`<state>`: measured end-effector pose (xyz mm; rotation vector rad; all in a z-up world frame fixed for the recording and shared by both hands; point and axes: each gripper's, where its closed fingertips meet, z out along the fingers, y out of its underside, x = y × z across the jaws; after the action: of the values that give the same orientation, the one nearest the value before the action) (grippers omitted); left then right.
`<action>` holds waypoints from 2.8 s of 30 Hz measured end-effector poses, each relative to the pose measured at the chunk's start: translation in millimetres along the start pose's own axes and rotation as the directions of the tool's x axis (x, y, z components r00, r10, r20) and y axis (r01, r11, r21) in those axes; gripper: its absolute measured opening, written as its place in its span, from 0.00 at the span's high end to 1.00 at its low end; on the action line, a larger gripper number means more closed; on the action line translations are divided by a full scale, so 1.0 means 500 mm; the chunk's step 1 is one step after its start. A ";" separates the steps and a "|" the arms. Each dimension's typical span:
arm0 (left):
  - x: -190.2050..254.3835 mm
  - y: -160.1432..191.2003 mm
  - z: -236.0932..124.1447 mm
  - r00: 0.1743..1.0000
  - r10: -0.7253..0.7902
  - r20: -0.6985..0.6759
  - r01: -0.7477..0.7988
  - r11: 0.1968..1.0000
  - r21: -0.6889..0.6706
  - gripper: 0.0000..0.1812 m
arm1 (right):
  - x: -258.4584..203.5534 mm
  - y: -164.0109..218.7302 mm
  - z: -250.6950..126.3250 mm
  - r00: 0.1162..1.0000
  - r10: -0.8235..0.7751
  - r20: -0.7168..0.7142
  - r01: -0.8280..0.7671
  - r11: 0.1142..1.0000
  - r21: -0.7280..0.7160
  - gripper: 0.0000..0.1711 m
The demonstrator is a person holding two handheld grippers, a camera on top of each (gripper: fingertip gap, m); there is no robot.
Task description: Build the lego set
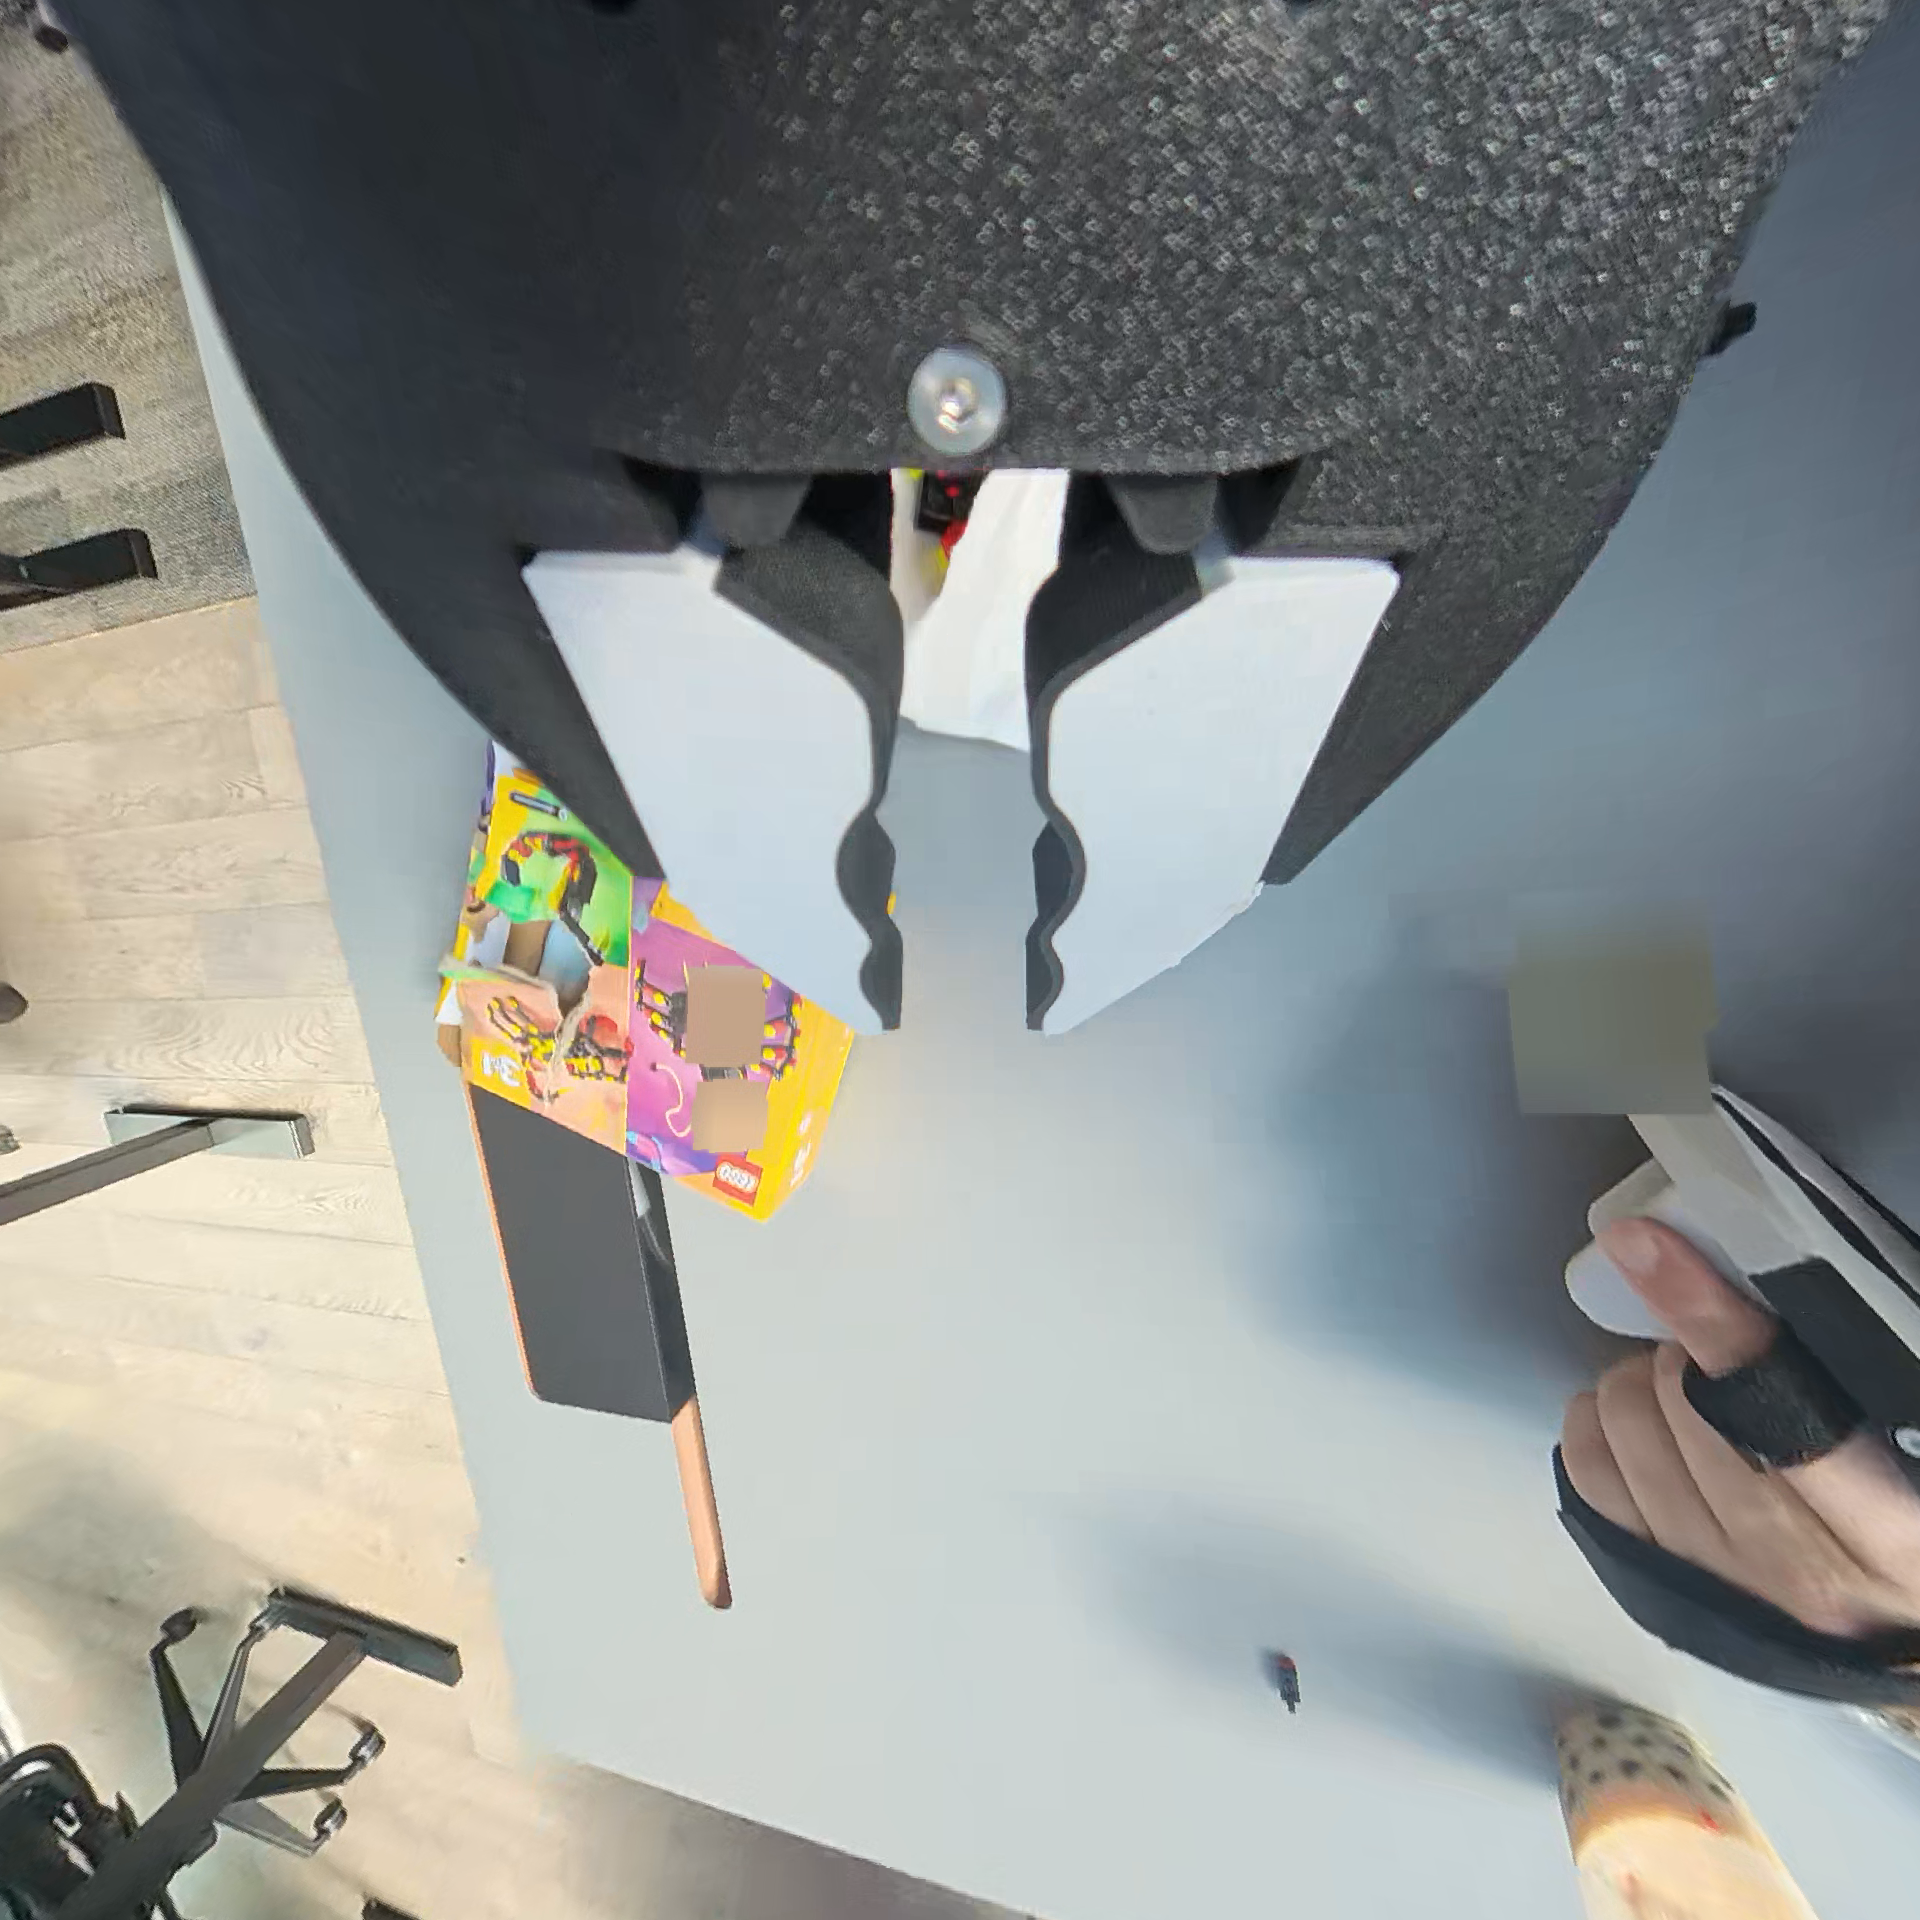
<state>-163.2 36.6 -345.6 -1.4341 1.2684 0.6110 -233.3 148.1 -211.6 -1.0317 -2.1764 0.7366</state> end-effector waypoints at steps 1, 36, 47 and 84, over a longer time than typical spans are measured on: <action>0.004 -0.004 0.000 1.000 0.004 -0.004 -0.004 1.000 0.006 0.99 | -0.001 -0.031 0.014 1.000 -0.003 0.009 0.003 1.000 0.031 0.87; 0.019 -0.045 0.013 0.994 -0.083 -0.075 0.088 0.994 0.065 0.99 | -0.013 0.118 0.389 0.972 0.202 0.118 -0.121 0.867 -0.484 0.96; 0.002 -0.050 0.007 0.996 -0.086 -0.020 0.087 0.993 0.080 0.99 | 0.045 0.232 -0.045 0.942 0.297 -0.154 -0.334 0.806 -0.490 0.96; -0.118 -0.027 0.183 0.983 0.056 0.174 -0.079 0.989 0.123 0.99 | -0.032 0.209 -0.107 0.936 0.340 -0.088 -0.346 0.936 -0.064 0.89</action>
<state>-144.8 140.8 -315.4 -1.2100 1.2025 0.6706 -137.3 203.5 -254.0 -1.4811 -1.9958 0.7556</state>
